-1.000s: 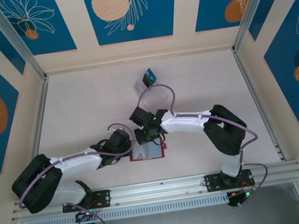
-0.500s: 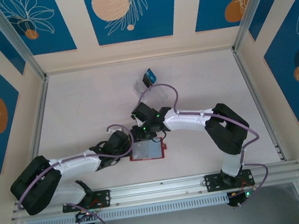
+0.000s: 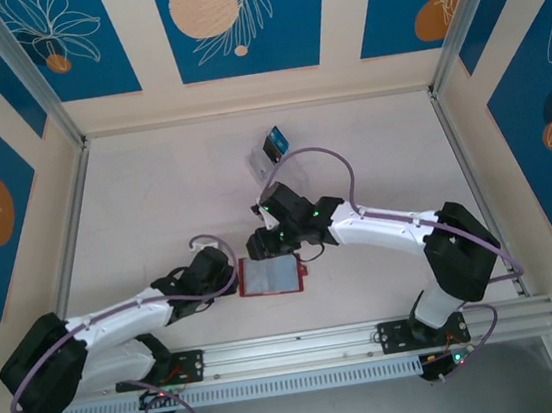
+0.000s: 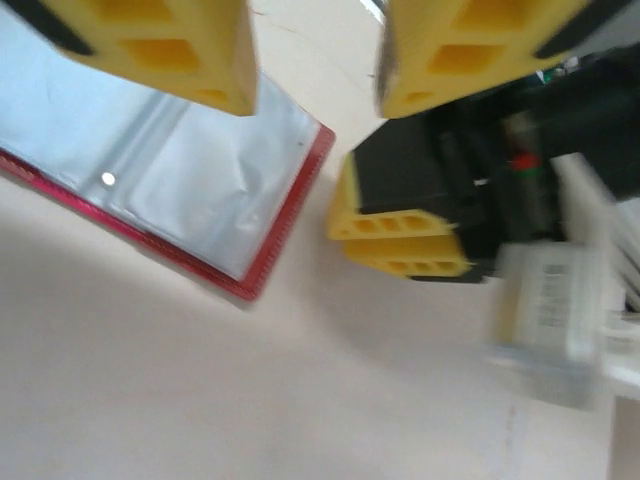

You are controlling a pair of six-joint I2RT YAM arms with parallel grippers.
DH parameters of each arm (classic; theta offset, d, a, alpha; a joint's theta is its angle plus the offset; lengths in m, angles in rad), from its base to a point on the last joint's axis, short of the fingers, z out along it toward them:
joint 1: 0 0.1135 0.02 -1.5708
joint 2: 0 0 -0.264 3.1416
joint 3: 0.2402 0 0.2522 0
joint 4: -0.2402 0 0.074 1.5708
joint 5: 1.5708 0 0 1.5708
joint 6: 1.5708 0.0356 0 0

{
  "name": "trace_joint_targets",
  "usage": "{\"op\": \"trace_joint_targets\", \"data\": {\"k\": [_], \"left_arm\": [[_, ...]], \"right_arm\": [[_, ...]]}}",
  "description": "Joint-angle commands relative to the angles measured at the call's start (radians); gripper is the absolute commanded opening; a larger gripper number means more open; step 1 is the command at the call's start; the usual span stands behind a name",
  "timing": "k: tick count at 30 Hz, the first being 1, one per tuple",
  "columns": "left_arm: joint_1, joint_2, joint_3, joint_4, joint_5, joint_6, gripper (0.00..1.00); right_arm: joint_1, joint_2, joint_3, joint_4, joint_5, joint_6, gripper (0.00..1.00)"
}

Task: Put the credit cards into the card holder
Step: Flip over the card slot in the card holder, then move the card holder to the bottom-center of the table.

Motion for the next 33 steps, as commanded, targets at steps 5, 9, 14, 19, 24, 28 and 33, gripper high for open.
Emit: {"op": "trace_joint_targets", "data": {"k": [5,9,14,19,24,28,33], "left_arm": [[-0.005,-0.129,0.013,-0.162,-0.002,0.054,0.38],[-0.005,-0.131,0.029,-0.166,0.027,0.067,0.42],[-0.007,-0.111,0.035,-0.159,0.048,0.055,0.43],[-0.008,-0.093,0.060,-0.165,0.049,0.058,0.44],[-0.007,-0.040,0.102,-0.159,0.053,0.089,0.51],[-0.007,0.044,0.144,-0.142,0.053,0.133,0.52],[-0.005,0.157,0.178,-0.082,0.070,0.161,0.48]], "right_arm": [[0.009,0.119,-0.020,0.028,-0.017,0.009,0.20],[0.020,0.197,0.024,0.028,-0.001,-0.017,0.20],[0.041,0.307,0.082,0.025,0.015,-0.050,0.20],[0.042,0.296,0.080,0.018,0.019,-0.073,0.16],[0.025,0.169,0.037,-0.060,0.062,-0.103,0.19],[0.023,0.088,-0.022,-0.111,0.074,-0.086,0.20],[0.021,0.041,-0.120,-0.135,0.076,-0.036,0.20]]}}
